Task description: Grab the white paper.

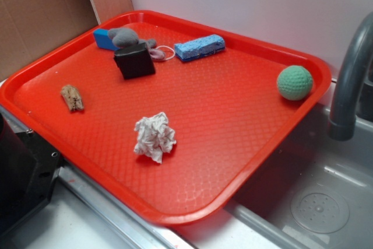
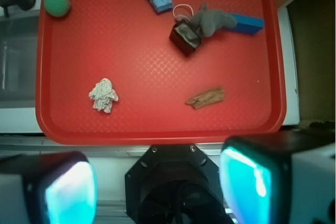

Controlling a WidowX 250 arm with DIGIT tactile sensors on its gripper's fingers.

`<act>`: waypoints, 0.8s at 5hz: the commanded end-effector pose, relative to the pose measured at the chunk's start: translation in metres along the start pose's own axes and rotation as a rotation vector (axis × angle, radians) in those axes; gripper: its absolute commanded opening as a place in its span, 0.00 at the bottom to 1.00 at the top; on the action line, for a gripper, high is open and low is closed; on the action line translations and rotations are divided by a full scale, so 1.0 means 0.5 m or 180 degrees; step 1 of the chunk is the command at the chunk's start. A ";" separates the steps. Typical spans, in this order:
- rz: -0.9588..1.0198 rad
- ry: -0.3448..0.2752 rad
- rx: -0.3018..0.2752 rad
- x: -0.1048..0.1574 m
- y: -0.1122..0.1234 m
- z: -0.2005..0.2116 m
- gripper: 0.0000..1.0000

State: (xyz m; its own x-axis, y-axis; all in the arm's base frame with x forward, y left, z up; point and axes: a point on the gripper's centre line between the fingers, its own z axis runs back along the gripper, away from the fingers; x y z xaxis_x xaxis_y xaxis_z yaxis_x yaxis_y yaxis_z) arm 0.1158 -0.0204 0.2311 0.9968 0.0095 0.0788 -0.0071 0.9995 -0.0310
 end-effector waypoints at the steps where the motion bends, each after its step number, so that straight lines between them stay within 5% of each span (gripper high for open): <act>1: -0.1563 -0.0149 -0.0072 0.054 -0.166 -0.174 1.00; 2: -0.2040 -0.0188 -0.0065 0.059 -0.199 -0.244 1.00; 3: -0.2291 -0.0059 0.0227 0.055 -0.212 -0.316 1.00; 4: -0.2359 0.0073 0.0282 0.063 -0.209 -0.378 1.00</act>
State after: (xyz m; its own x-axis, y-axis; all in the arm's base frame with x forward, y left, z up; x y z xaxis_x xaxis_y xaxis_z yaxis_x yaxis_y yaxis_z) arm 0.1653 -0.1273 0.0437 0.7500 -0.6614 -0.0041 0.6585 0.7460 0.0993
